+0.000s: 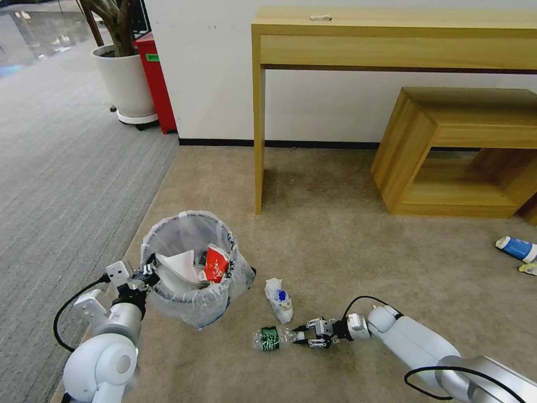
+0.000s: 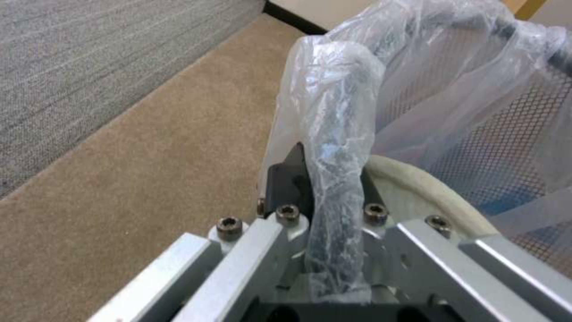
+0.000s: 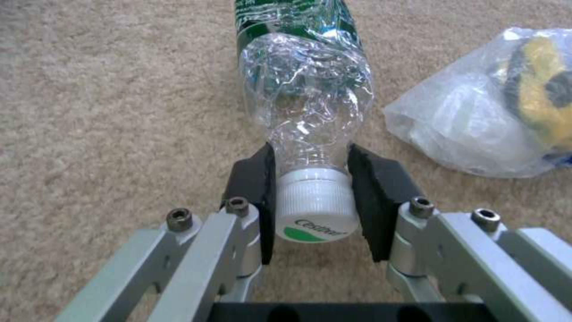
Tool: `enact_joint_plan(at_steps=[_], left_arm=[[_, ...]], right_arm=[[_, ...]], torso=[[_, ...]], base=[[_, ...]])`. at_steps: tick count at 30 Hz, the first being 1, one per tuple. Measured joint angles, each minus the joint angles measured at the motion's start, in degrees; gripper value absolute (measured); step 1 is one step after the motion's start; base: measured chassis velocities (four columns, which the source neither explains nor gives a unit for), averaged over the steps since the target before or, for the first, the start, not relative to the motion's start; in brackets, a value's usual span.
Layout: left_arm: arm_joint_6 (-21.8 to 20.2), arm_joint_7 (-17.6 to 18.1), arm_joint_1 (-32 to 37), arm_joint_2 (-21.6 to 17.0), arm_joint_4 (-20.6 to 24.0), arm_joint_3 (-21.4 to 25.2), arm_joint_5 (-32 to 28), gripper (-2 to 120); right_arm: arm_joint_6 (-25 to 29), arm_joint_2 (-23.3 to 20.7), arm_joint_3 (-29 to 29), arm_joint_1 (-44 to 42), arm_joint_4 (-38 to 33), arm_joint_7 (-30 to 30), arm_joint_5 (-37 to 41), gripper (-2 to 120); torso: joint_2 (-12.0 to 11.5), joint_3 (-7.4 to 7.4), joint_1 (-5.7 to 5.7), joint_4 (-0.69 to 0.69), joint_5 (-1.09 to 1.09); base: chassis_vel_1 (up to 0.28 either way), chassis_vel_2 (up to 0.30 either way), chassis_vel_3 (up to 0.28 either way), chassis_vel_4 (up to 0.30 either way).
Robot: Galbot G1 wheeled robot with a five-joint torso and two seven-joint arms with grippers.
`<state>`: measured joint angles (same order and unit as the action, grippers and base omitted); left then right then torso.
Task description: Pick up the trash bin and place the garbage on the floor into it.
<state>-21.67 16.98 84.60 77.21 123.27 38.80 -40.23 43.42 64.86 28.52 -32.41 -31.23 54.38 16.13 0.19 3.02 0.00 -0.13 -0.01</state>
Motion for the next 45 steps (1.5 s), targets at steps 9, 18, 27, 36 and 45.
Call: enact_joint_plan(at_steps=[9,18,27,36,45], left_arm=[[0.02,-0.05,-0.02,-0.13,-0.66,-0.27,0.42,2],[0.01,-0.29,-0.27,-0.47,-2.54,-0.95,1.45,2],[-0.03,-0.37,-0.43,-0.9,-3.23,-1.35,1.74,2],[-0.07,-0.49,-0.54,-1.19,-3.91,-1.93,2.04,2],[-0.09,-0.54,-0.94,-1.55,-4.82,-2.33,2.13,2]], right_arm=[[0.25,-2.86,-0.97,-0.74,-2.41,0.19,1.58,26],[-1.42,-8.83,-4.43,-2.84,-12.26,-0.8,8.35,26],[-2.4,-11.6,-6.62,-4.56,-19.58,-1.92,11.4,26],[-3.39,-14.07,-9.8,-5.64,-26.38,-2.4,14.02,26],[-4.06,-16.65,-12.66,-5.73,-30.89,-2.35,16.5,26]], torso=[[0.0,0.0,0.0,0.0,0.01],[0.0,0.0,0.0,-0.01,0.0],[0.0,0.0,0.0,0.0,0.01],[0.0,0.0,0.0,0.0,0.0],[0.0,0.0,0.0,-0.01,0.0]], base=[[0.0,0.0,0.0,0.0],[0.0,0.0,0.0,0.0],[0.0,0.0,0.0,0.0],[0.0,0.0,0.0,0.0],[0.0,0.0,0.0,0.0]])
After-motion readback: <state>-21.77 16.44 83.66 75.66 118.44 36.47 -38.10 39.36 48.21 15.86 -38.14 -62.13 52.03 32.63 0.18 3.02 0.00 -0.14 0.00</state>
